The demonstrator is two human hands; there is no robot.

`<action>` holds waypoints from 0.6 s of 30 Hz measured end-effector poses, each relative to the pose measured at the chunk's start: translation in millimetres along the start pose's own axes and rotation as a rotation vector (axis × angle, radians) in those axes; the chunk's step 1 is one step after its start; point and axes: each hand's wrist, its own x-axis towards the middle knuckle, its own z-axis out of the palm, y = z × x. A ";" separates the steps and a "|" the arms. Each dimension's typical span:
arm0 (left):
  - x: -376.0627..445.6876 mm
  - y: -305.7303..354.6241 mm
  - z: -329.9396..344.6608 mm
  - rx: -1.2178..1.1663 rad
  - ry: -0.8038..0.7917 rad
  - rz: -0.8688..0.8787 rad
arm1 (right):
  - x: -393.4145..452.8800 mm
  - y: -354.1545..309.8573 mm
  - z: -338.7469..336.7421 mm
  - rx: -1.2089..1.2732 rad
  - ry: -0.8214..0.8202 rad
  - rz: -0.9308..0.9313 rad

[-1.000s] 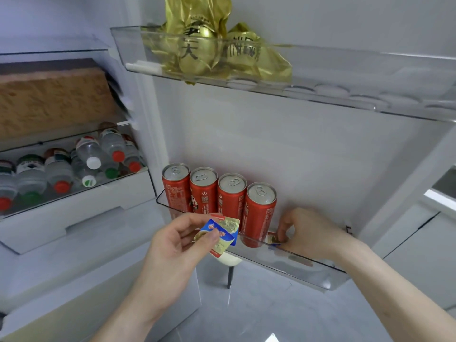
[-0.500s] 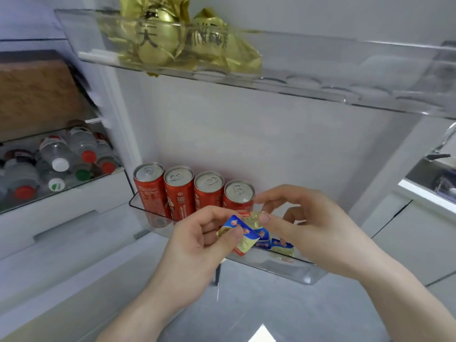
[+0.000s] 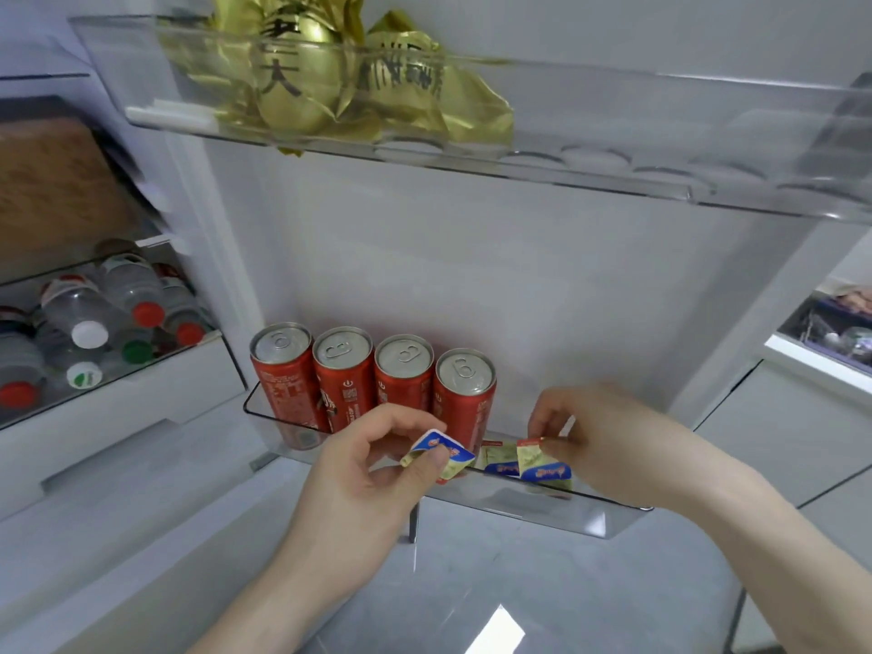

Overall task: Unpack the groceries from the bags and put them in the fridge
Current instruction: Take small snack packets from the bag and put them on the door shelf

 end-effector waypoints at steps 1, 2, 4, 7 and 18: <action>-0.1 0.0 -2.0 0.006 -0.003 -0.004 | 4.8 0.2 2.6 -0.004 -0.049 0.006; -0.1 0.5 -3.5 0.007 -0.008 -0.012 | 9.2 -0.3 4.2 0.000 -0.090 0.009; 0.7 1.2 -6.0 0.016 -0.014 -0.028 | 16.9 -2.5 6.5 0.014 -0.155 0.019; 2.8 0.8 -9.2 0.036 -0.010 -0.040 | 24.9 -6.9 12.2 0.041 -0.219 0.027; 3.5 2.9 -10.9 -0.012 -0.046 -0.124 | -7.7 -19.2 -7.5 0.058 -0.012 0.028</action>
